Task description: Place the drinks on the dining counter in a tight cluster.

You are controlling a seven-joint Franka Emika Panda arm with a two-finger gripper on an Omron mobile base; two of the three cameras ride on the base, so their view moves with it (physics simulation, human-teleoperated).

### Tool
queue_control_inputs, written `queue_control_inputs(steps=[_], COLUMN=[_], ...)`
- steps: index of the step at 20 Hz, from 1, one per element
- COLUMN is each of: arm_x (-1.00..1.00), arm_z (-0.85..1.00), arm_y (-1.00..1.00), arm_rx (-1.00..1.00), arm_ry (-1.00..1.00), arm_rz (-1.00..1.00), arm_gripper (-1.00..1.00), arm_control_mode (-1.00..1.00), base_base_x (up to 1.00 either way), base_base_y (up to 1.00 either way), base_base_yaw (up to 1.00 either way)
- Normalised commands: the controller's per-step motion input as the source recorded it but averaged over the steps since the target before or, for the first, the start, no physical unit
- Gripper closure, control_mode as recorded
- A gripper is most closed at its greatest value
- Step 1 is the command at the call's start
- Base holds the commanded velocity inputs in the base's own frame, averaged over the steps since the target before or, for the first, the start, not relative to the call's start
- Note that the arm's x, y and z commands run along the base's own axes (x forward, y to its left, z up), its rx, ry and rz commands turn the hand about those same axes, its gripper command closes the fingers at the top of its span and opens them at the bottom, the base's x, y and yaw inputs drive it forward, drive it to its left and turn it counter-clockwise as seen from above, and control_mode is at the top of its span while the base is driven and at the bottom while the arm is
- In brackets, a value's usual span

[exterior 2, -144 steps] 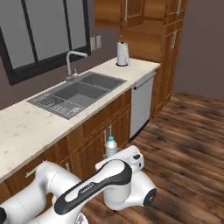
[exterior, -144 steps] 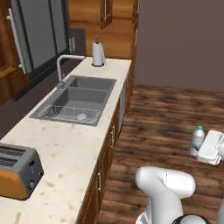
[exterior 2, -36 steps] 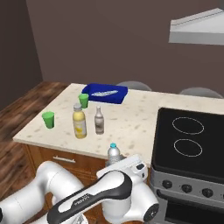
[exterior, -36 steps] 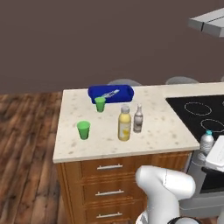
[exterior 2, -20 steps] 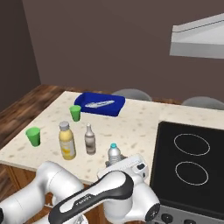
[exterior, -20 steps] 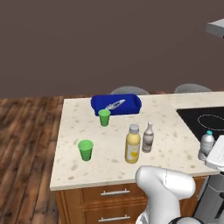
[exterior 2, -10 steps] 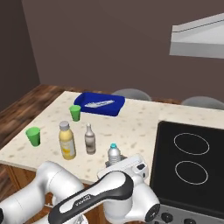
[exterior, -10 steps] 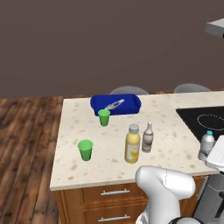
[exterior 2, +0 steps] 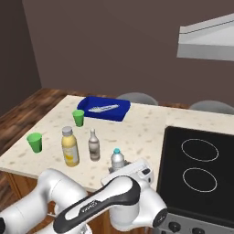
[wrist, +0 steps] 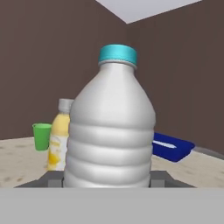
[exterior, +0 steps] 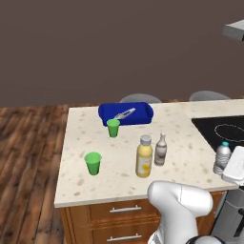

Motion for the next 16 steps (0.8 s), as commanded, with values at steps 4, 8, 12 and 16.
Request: queue_control_inputs(steps=[4, 8, 12, 16], arm_x=[0.16, 0.2, 0.28, 0.36], arm_z=[0.0, -0.05, -0.07, -0.07], arm_y=[-0.06, -0.03, 0.01, 0.06], arm_rx=[0.05, 0.13, 0.14, 0.11], arm_ry=[0.01, 0.13, 0.11, 0.0], arm_rz=[0.18, 0.13, 0.05, 0.0], arm_gripper=[1.0, 1.0, 1.0, 1.0], arm_control_mode=[-1.0, -1.0, -1.0, -1.0], base_base_x=[0.0, 0.0, 0.0, 0.0], base_base_y=[0.0, 0.0, 0.0, 0.0], base_base_yaw=[0.0, 0.0, 0.0, 0.0])
